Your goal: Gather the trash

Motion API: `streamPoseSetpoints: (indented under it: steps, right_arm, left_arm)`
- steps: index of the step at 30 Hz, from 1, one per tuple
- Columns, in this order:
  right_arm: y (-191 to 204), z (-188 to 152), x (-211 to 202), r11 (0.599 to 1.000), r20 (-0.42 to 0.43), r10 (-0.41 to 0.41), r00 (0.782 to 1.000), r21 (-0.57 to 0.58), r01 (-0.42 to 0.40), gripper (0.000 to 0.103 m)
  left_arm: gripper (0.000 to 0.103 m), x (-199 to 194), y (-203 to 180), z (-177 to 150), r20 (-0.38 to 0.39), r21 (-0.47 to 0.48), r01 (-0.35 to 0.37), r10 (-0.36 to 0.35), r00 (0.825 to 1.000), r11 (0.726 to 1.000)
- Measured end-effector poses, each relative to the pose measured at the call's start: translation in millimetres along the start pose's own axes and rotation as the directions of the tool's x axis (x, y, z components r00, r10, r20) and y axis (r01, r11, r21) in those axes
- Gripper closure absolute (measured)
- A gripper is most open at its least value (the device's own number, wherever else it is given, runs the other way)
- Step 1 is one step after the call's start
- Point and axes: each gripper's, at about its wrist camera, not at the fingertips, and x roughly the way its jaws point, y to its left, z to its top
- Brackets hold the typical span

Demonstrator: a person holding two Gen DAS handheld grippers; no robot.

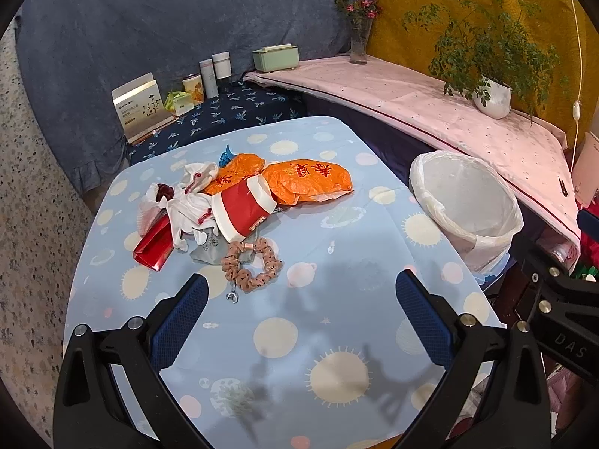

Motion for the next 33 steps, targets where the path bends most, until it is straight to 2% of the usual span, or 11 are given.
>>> streamPoseSetpoints:
  steps: [16,22,28,33]
  right_arm:
    - [19,4,22,0.999,-0.021,-0.033,0.999,0.014,0.033,0.007]
    - [36,2,36,0.999,-0.019,-0.020,1.000,0.034,0.021,0.007]
    - [67,0,48,1.000,-0.015,0.008,1.000,-0.004,-0.008,0.007]
    - [100,-1,61,0.996,-0.032,0.077,0.997,-0.039,-0.078,0.007]
  left_arm:
    - [0.007,27,24,-2,-0.038,-0.025,0.014,-0.015,0.999,1.000]
    - [0.007,44,57,-7,-0.046,-0.069,-0.015,0.011,0.999,0.997]
    - [0.007,63,102,-15,-0.084,-0.124,-0.085,0.075,0.994,0.989]
    - [0.007,77,130,-20,-0.107,-0.143,-0.124,0.109,0.988,0.982]
